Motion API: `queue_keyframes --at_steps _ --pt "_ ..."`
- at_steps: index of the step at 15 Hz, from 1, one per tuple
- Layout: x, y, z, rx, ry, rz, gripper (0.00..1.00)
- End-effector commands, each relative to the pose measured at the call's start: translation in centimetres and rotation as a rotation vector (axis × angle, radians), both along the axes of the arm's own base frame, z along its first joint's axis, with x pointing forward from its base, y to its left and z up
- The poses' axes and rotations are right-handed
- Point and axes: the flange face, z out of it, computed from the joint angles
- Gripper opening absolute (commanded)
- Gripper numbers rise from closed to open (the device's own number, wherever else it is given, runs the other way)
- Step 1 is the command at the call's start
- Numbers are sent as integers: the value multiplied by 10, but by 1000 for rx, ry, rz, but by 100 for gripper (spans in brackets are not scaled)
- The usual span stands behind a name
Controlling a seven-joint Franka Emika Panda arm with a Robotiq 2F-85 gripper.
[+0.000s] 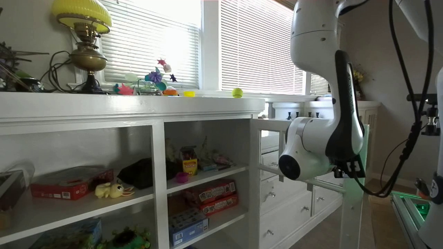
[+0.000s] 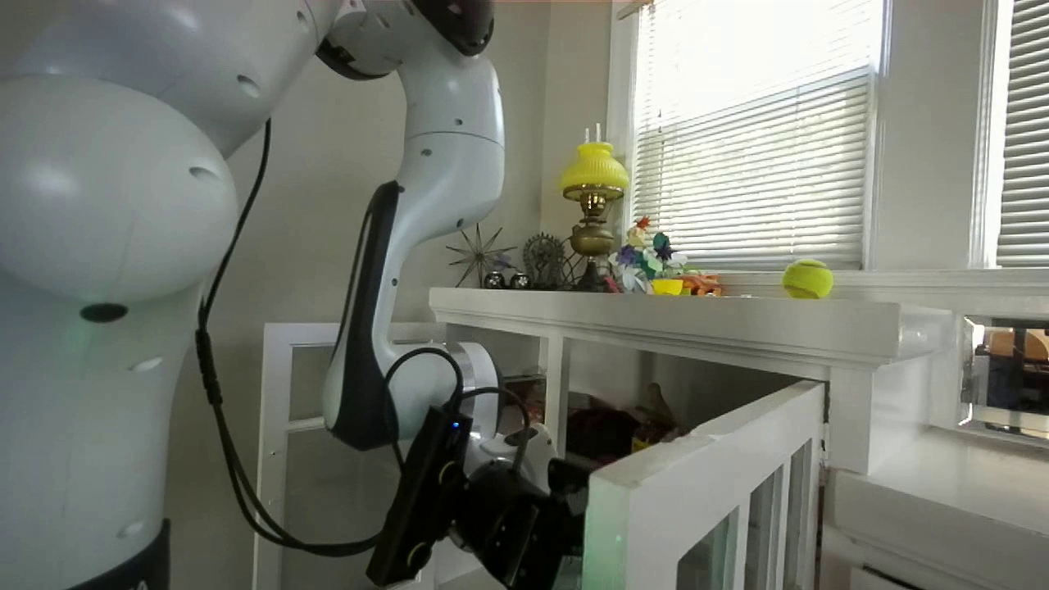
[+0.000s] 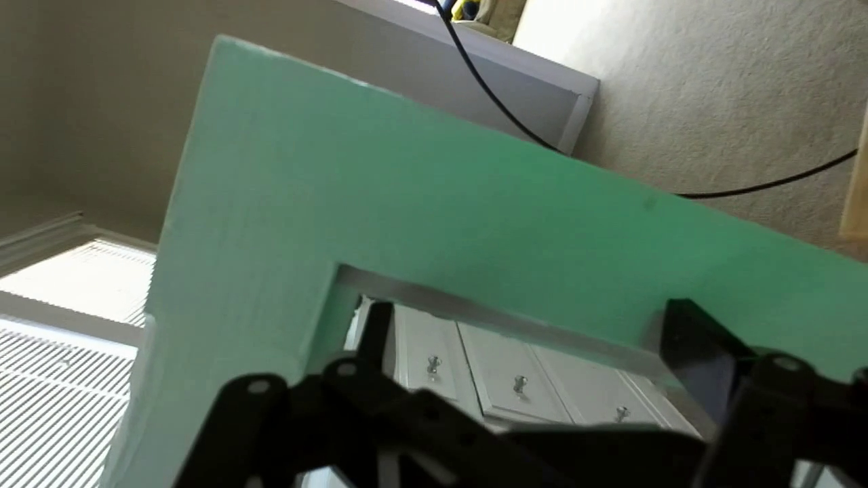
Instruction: Open the right door of the cabinet on the left.
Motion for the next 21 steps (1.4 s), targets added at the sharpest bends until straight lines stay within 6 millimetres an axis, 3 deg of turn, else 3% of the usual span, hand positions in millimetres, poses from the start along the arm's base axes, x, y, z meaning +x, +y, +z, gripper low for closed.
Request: queue_keyframes --at_steps 1,5,12,16,21 --pt "-14 -20 -9 -58 -12 14 100" --pt "15 -5 3 -41 -148 34 100" --pt "96 68 40 134 -392 139 100" --pt "129 119 74 329 -530 159 100" --pt "143 182 132 571 -708 204 100"
